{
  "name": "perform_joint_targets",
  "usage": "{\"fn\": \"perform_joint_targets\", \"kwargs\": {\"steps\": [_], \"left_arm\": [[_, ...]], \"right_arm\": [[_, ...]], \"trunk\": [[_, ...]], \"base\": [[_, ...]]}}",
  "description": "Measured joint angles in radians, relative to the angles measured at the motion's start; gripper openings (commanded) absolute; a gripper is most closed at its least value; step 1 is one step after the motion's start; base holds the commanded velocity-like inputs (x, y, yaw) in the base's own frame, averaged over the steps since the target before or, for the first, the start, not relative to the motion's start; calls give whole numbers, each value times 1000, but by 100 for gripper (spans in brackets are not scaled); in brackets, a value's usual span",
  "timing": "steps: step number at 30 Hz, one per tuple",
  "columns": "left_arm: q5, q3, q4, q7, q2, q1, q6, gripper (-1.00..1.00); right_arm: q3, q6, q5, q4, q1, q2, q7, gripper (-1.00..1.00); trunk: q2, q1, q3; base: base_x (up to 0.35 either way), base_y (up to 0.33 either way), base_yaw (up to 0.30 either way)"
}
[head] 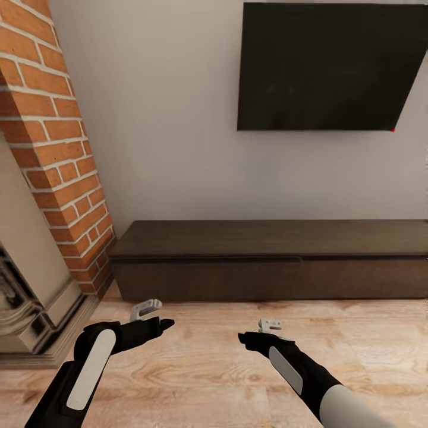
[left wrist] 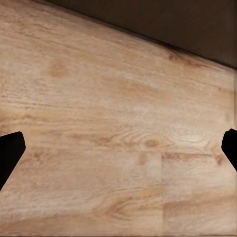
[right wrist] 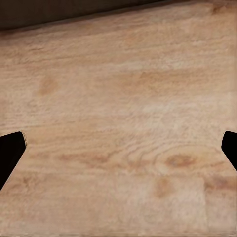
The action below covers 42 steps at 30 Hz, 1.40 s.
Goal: Place each of the two pumpkins and all three candles from the living room inside a cabinet in the living room (use any cabinet), then make sure every cabinet is closed, and position the cauldron so it is next to a table in the living room.
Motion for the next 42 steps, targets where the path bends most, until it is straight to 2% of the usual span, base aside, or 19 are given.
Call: {"fn": "perform_joint_targets", "kwargs": {"steps": [6, 25, 42], "left_arm": [[1, 3, -1, 0, 0, 0, 0, 100], [0, -2, -1, 0, -2, 1, 0, 100], [0, -3, -1, 0, 0, 1, 0, 100]], "right_arm": [[0, -2, 0, 0, 1, 0, 3, 100], [0, -4, 0, 0, 0, 0, 5, 100], [0, -4, 0, 0, 1, 0, 5, 100]], "trunk": [[1, -3, 17], [8, -13, 83], [127, -78, 116]], "base": [[-190, 0, 0], [-6, 0, 0], [0, 0, 0]]}}
